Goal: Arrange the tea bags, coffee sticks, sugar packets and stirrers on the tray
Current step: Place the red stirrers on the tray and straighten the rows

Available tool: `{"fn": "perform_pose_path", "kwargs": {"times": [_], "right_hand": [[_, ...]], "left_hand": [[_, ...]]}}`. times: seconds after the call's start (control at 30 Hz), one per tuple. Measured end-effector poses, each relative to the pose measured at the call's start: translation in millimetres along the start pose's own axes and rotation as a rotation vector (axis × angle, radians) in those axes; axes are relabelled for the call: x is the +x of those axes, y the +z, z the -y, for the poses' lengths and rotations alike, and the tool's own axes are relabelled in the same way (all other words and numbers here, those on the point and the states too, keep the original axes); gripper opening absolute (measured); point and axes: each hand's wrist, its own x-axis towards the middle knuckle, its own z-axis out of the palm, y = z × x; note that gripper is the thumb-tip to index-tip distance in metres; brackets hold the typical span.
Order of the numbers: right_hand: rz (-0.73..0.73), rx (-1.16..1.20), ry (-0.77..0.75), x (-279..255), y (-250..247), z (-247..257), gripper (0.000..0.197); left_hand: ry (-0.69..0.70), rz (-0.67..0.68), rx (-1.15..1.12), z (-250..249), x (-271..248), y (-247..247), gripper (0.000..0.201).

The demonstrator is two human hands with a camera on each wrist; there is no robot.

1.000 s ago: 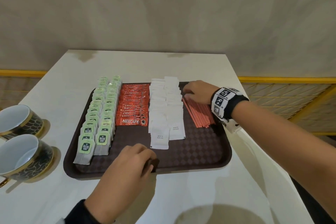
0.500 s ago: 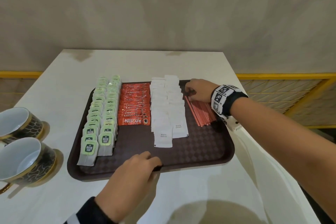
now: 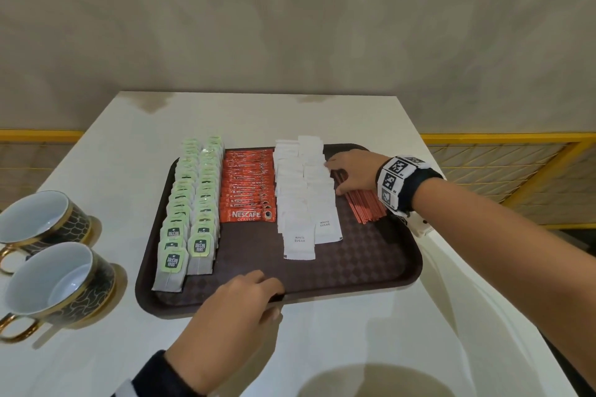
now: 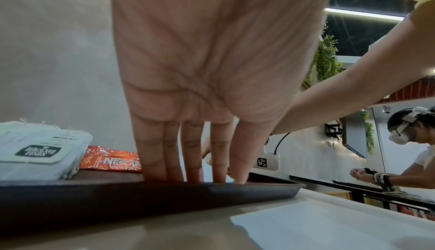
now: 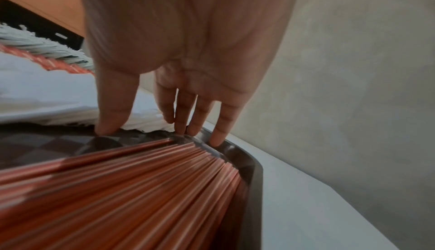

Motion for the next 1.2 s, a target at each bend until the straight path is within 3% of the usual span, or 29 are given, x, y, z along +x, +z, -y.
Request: {"fn": "perform_pose_path", "kwargs": {"times": [0.2, 0.37, 0.57, 0.7, 0.8, 0.87, 0.97, 1.2], "right_hand": [[0.064, -0.133, 0.074, 0.5, 1.0, 1.4, 0.058], [0.024, -0.068, 0.083, -2.2, -0.2, -0.2, 0.065], [0.062, -0.113, 0.091, -3.5, 1.1, -5.1, 0.056], [0.009, 0.039, 0.052, -15.7, -6.8, -10.5, 0.078], [0.157, -0.065, 0.045, -32.3, -2.9, -14.6, 0.112], [0.238, -0.188, 0.044, -43.0, 3.3, -17.2, 0.122], [0.231, -0.279, 0.03, -52.3, 9.4, -18.3, 0.119], [0.171, -0.238, 0.009, -54.8, 7.4, -16.1, 0.099]], "left_hand": [[0.0, -0.003, -0.034, 1.4, -3.5, -0.6, 0.025], [0.012, -0.004, -0.035, 2.0, -2.6, -0.1, 0.024], [0.012, 0.001, -0.047, 3.4, -2.4, -0.5, 0.025], [0.016, -0.008, -0.068, 2.5, -1.8, -3.2, 0.023], [0.015, 0.0, -0.046, 4.1, -0.8, -3.8, 0.022], [0.02, -0.005, -0.046, 4.8, -0.7, -3.1, 0.021], [0.028, -0.012, -0.054, 4.5, -0.3, -2.8, 0.021], [0.02, -0.012, -0.065, 4.3, -1.3, -2.6, 0.02]]}}
